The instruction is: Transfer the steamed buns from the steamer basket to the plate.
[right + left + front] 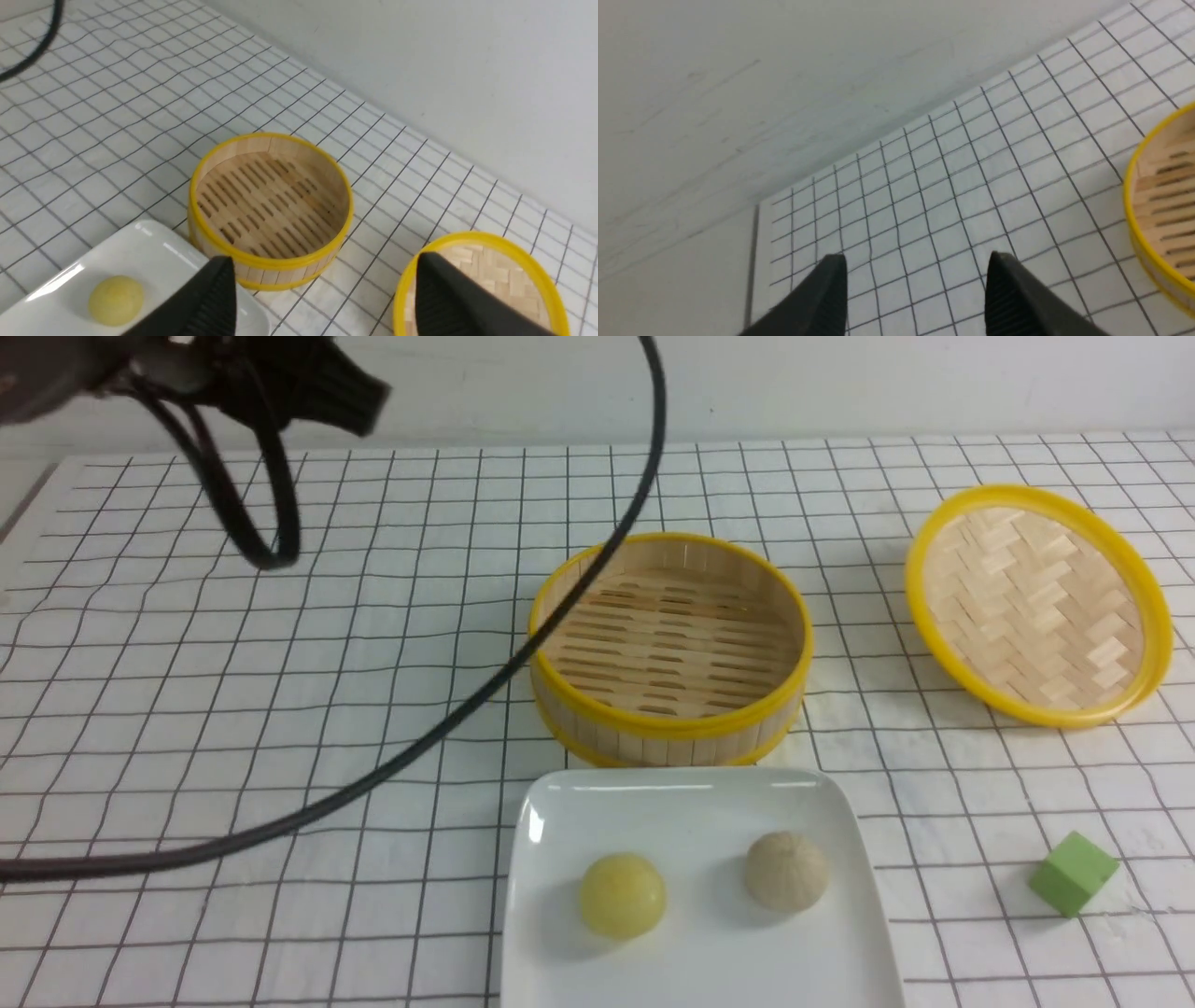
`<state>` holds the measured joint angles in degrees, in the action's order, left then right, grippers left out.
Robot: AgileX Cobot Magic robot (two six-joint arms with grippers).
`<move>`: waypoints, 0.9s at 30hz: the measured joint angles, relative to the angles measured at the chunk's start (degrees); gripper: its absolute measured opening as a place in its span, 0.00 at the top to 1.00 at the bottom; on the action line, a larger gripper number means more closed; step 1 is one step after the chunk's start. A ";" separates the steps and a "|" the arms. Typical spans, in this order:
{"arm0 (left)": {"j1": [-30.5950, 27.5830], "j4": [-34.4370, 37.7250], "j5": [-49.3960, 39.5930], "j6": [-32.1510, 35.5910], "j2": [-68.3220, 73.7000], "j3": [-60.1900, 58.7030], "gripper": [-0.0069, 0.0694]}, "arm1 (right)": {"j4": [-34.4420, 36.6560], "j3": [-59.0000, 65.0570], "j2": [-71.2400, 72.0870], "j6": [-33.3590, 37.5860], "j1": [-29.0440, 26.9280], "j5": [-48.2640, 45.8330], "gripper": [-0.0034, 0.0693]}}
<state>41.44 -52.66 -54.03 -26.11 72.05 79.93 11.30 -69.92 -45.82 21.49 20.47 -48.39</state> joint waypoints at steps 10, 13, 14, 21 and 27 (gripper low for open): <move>0.00 -2.86 -2.62 -5.76 -9.94 0.07 0.37 | -9.59 0.00 6.22 -8.18 0.00 7.03 0.26; 0.00 -2.68 -2.88 -6.20 -13.49 0.13 0.37 | -12.94 0.00 9.16 -10.78 0.00 8.13 0.26; 0.00 -2.61 -2.88 -6.20 -13.49 0.13 0.37 | -13.18 0.00 9.37 -10.98 0.00 8.13 0.26; 0.00 1.58 -3.36 -6.37 -19.86 0.19 0.37 | -15.83 0.00 19.00 -11.58 0.00 5.49 0.26; 0.00 2.89 -2.72 -6.37 -20.61 0.19 0.37 | -13.58 0.00 28.90 -10.63 0.00 -2.11 0.26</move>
<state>41.44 -49.77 -56.75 -32.47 51.43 80.12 -2.28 -69.92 -16.92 10.86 20.47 -50.51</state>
